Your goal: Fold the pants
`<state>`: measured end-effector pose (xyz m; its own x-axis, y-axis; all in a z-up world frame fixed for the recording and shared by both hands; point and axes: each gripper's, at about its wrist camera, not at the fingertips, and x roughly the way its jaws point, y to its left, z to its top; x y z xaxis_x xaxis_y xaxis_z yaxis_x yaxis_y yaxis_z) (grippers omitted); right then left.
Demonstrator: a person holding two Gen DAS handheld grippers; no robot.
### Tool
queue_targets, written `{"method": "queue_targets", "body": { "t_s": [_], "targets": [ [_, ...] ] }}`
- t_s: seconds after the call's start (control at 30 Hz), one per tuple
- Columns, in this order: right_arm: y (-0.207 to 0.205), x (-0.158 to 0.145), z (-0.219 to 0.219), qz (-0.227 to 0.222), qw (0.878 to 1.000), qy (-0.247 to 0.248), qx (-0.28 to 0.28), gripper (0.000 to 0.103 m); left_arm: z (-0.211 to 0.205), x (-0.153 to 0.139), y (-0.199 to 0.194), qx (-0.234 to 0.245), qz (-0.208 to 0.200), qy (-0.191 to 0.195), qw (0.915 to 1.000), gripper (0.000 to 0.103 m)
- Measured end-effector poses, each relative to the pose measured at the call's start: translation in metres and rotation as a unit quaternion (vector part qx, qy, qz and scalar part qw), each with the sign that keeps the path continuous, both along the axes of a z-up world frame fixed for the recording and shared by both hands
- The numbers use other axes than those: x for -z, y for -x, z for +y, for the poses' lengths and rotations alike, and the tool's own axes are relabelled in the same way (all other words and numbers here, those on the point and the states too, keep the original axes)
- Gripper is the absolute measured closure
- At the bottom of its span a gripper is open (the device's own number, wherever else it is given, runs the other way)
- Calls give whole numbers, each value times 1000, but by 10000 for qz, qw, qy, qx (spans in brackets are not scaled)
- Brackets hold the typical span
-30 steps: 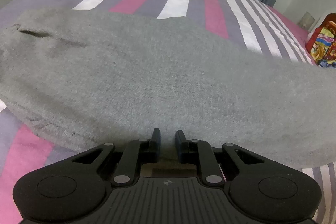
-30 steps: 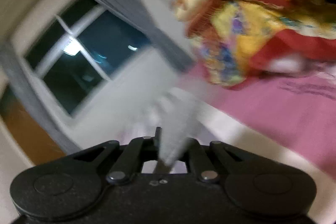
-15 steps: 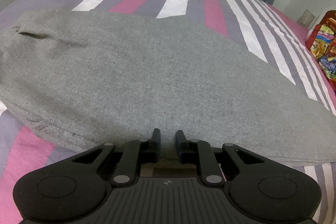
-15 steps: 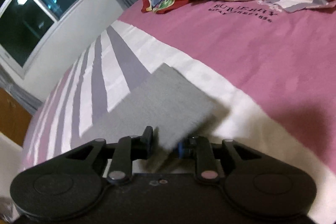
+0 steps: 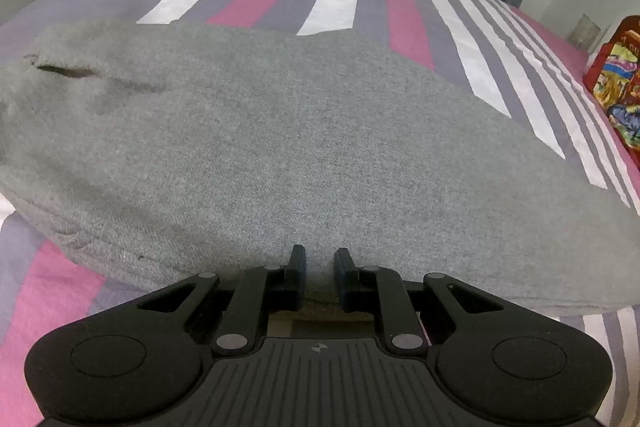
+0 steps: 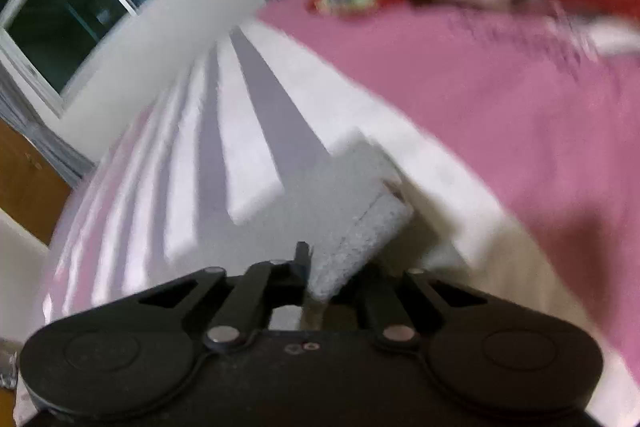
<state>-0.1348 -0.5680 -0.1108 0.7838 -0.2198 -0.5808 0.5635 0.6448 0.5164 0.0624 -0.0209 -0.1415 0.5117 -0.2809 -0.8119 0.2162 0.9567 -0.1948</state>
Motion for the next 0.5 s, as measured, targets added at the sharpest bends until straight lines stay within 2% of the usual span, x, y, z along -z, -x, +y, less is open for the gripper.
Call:
{"method": "queue_targets", "body": {
  "t_s": [0.07, 0.13, 0.17, 0.23, 0.3, 0.33, 0.37, 0.43, 0.47, 0.5],
  "targets": [
    [-2, -31, 5, -649, 9975, 282, -59, 98, 0, 0, 0, -4, -8, -21, 10000, 87],
    [-3, -48, 7, -913, 9936, 654, -73, 98, -1, 0, 1, -25, -16, -29, 10000, 87],
    [-4, -45, 3, -803, 9943, 698, -12, 98, -1, 0, 1, -46, -23, -21, 10000, 87],
    [-5, -17, -7, -314, 9982, 495, 144, 98, -1, 0, 2, -61, -42, -20, 10000, 87],
    [-10, 17, -7, 466, 9977, 485, 102, 96, -1, 1, 3, -46, -64, -45, 10000, 87],
    [-8, 28, -6, 580, 9975, 406, 64, 97, -1, 1, 4, -45, -63, -49, 10000, 87],
    [-2, 31, -5, 466, 9982, 363, 107, 97, -1, 0, 4, -40, -57, -53, 10000, 87],
    [9, 26, -6, 304, 9985, 277, 365, 82, -1, 0, 3, -32, -40, -61, 10000, 87],
    [15, 21, -7, 303, 9975, 328, 545, 77, -1, -1, 2, -36, -31, -65, 10000, 87],
    [24, 15, -9, 276, 9954, 401, 823, 62, -1, -2, 2, -38, -31, -67, 10000, 87]
  ]
}}
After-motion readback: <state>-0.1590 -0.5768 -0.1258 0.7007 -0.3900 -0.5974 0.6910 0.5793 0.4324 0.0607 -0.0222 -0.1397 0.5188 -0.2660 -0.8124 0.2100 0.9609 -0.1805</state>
